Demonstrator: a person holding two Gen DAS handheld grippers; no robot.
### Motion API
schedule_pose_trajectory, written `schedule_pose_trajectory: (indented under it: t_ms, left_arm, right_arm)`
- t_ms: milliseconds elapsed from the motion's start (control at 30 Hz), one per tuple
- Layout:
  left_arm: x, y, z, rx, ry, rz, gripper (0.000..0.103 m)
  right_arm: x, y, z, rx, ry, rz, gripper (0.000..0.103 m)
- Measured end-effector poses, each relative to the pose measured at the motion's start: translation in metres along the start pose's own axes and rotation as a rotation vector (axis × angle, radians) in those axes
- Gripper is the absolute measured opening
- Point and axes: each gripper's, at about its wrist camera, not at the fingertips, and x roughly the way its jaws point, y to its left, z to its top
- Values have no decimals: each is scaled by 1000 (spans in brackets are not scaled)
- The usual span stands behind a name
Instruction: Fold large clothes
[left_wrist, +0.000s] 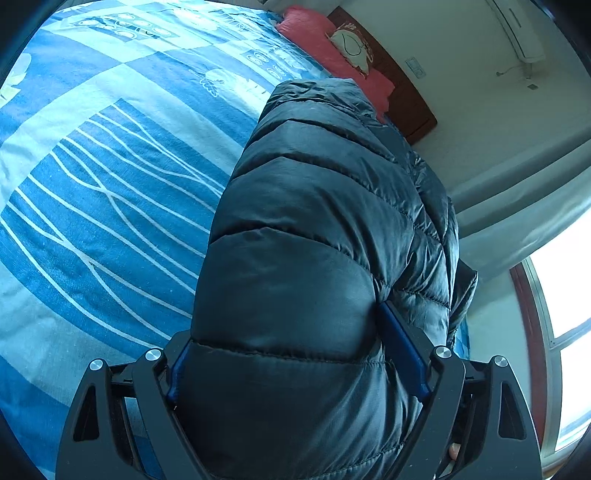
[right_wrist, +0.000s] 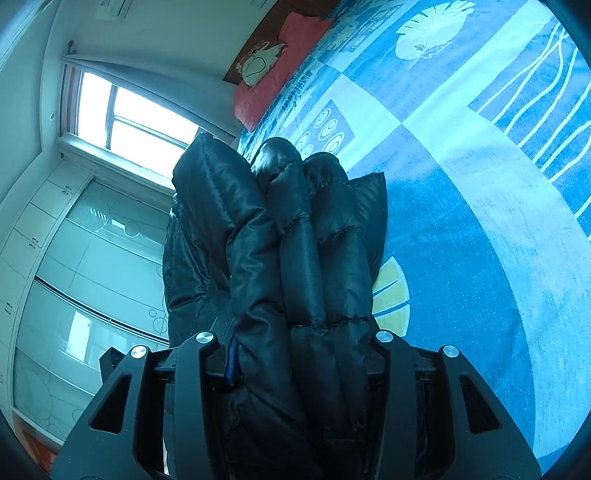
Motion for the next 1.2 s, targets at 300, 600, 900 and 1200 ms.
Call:
schedule_pose_trajectory:
  t_ms: [300,600,900,1200]
  left_arm:
    - [-11,3,4,-49,30,-46,86]
    - [-10,7,17,-117,80,-82,85]
    - [-37,10,6,-152,67,-86,85]
    - [-59,4,3,-72,-9,-36,85]
  right_arm:
    - [-4,9,4,-6,7,-38,55]
    - [-14,17,18,-39,13,-67,71]
    - [-21,23,30,-26,-17,-68,72]
    - [-16,18,31,37,-19,-101,71]
